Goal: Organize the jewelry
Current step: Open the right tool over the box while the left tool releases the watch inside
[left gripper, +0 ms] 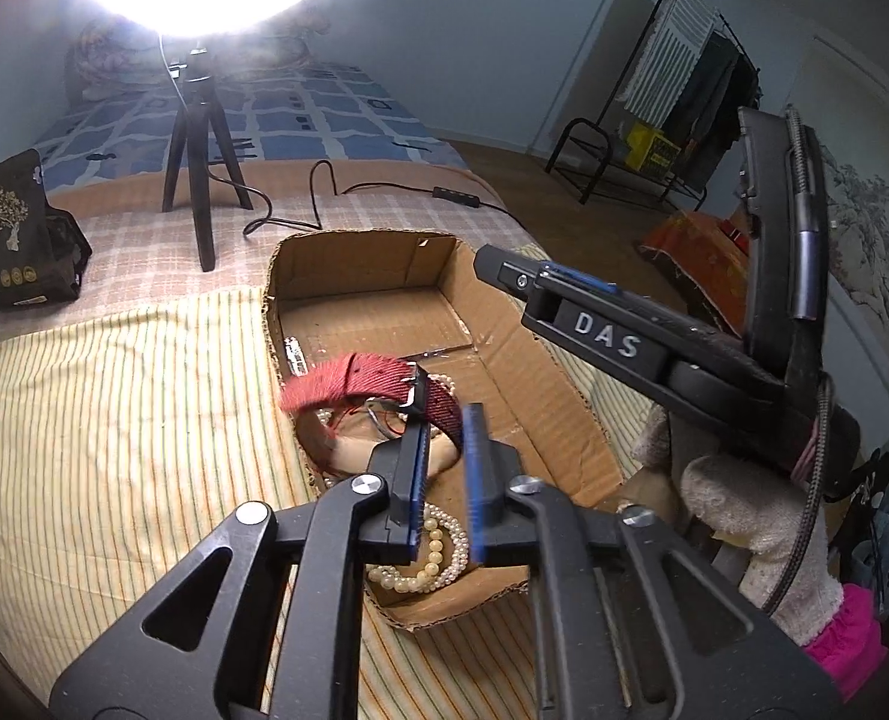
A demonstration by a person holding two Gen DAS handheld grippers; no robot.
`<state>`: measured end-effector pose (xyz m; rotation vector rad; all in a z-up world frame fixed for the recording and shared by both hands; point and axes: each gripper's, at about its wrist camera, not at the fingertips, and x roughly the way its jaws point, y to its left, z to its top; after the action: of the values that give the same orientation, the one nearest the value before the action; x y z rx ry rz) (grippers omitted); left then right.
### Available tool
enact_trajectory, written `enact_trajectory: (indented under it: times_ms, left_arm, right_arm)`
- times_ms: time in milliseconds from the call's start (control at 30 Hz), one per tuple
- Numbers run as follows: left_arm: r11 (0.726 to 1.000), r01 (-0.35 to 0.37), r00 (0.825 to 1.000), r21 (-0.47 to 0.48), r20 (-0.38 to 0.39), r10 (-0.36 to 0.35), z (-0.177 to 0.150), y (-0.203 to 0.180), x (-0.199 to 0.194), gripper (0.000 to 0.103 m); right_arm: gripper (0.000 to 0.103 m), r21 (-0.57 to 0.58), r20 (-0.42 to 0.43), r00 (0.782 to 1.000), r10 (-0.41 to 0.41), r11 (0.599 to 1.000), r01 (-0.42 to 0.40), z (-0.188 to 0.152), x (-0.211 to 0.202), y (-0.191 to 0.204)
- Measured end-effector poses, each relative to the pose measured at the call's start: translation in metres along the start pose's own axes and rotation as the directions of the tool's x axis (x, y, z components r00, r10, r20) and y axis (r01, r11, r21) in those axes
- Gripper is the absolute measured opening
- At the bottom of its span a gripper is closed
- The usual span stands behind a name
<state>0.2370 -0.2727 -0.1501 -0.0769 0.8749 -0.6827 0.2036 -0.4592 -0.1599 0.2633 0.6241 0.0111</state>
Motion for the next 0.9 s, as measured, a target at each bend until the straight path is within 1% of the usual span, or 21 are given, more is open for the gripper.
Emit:
enact_trajectory:
  times_ms: [33, 67, 100, 133, 167, 233, 300, 367, 433, 667, 900]
  left_arm:
    - [1.0, 0.0, 1.0, 0.001, 0.001, 0.0, 0.0, -0.001, 0.0, 0.031]
    - [1.0, 0.004, 1.0, 0.005, 0.01, -0.004, -0.001, -0.001, -0.002, 0.041]
    - [1.0, 0.001, 1.0, 0.011, 0.021, -0.001, -0.001, -0.003, -0.003, 0.044]
    - [1.0, -0.004, 1.0, 0.018, 0.031, 0.004, -0.001, -0.004, -0.005, 0.05]
    - [1.0, -0.007, 0.999, 0.024, 0.038, 0.006, -0.001, -0.006, -0.006, 0.055]
    - [0.999, -0.011, 0.999, 0.032, 0.05, 0.009, -0.002, -0.008, -0.009, 0.059]
    - [0.999, -0.014, 0.999, 0.035, 0.05, 0.013, -0.002, -0.008, -0.009, 0.06]
    - [0.999, -0.017, 0.999, 0.037, 0.046, 0.015, -0.002, -0.008, -0.009, 0.06]
    - [0.999, -0.02, 0.999, 0.036, 0.045, 0.018, -0.002, -0.008, -0.01, 0.06]
    - [0.999, -0.02, 0.998, 0.038, 0.059, 0.018, -0.001, -0.008, -0.018, 0.061]
    - [0.998, -0.031, 0.996, 0.049, 0.083, 0.027, -0.001, -0.009, -0.037, 0.061]
  right_arm:
    - [0.07, 0.001, 0.007, 1.0, -0.006, 1.0, 0.006, 0.0, -0.001, 0.0]
    - [0.075, 0.002, 0.017, 1.0, -0.011, 1.0, 0.011, 0.001, -0.003, 0.0]
    - [0.077, 0.003, 0.023, 1.0, -0.012, 1.0, 0.012, 0.001, -0.004, -0.001]
    - [0.08, 0.003, 0.023, 1.0, -0.013, 1.0, 0.013, 0.002, -0.005, -0.001]
    - [0.086, 0.002, 0.025, 1.0, -0.018, 1.0, 0.018, 0.003, -0.005, 0.0]
    - [0.091, 0.0, 0.034, 0.999, -0.031, 1.0, 0.031, 0.003, -0.007, 0.0]
    - [0.093, -0.003, 0.039, 0.998, -0.039, 0.999, 0.039, 0.004, -0.008, 0.001]
    - [0.099, -0.003, 0.043, 0.998, -0.048, 0.999, 0.048, 0.005, -0.009, 0.002]
    - [0.101, -0.004, 0.056, 0.997, -0.055, 0.998, 0.056, 0.006, -0.011, 0.003]
    - [0.101, -0.014, 0.062, 0.997, -0.056, 0.998, 0.057, 0.008, -0.018, 0.01]
    - [0.101, -0.031, 0.081, 0.995, -0.059, 0.998, 0.062, 0.013, -0.032, 0.02]
